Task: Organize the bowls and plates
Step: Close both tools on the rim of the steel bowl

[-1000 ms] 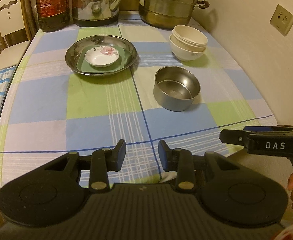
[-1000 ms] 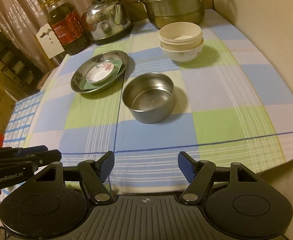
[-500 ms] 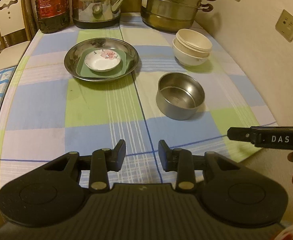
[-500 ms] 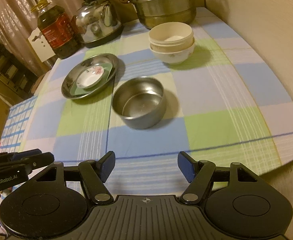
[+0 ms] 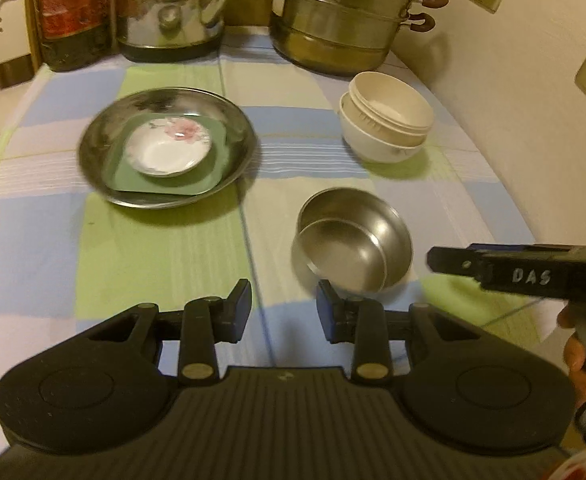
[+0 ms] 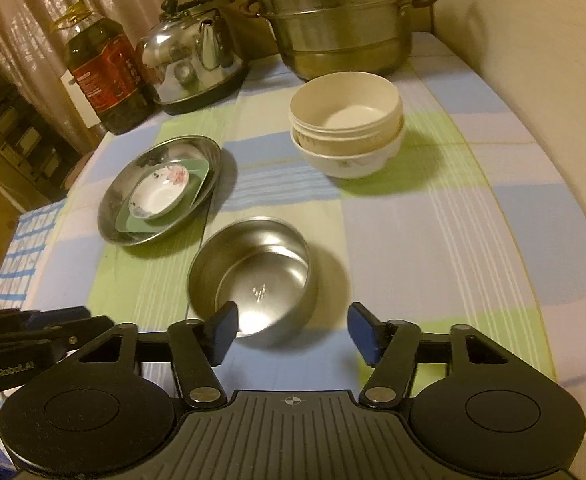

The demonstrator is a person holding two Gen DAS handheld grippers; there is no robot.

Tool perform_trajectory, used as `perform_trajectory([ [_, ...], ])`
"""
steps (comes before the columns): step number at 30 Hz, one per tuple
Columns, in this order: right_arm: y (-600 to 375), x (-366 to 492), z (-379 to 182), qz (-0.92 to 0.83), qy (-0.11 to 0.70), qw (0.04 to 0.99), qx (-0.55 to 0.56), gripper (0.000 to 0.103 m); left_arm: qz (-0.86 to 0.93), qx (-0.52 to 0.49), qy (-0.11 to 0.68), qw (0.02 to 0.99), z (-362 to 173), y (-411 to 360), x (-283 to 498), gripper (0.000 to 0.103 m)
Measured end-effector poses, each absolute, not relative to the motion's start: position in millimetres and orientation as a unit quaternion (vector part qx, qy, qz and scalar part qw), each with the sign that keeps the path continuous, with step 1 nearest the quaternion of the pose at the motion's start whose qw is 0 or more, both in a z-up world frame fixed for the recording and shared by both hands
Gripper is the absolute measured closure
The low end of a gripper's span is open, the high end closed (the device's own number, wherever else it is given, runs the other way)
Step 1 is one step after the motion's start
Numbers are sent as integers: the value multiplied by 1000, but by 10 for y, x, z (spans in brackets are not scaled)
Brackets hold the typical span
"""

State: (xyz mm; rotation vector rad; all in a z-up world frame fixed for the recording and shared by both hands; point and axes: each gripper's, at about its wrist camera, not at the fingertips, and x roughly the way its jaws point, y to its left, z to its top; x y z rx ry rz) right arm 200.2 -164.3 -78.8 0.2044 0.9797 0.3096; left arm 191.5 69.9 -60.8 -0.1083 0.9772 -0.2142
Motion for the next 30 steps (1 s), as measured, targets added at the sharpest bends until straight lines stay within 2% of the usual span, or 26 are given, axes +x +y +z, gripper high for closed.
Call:
perform_trajectory([
  [10,-1589,2379,-1040,178,488,851,76,50,-102,-57,499,859,-910,446,2362,72],
  [16,-1556,2500,-1163,184,496,845,72,64,-98,-43,507,855,-1034,355,2487,73],
  [21,-1567,2558,-1220,183,498,844,76,78,-94,-49,517,849,-1100,342,2564,81],
  [25,-1574,2557,-1222,184,497,845,76,85,-92,-50,522,847,-1128,340,2578,88],
  [27,-1580,2558,-1226,184,497,845,76,92,-92,-50,523,846,-1135,332,2577,91],
  [30,-1581,2555,-1225,184,496,846,75,95,-93,-50,523,846,-1135,315,2568,93],
])
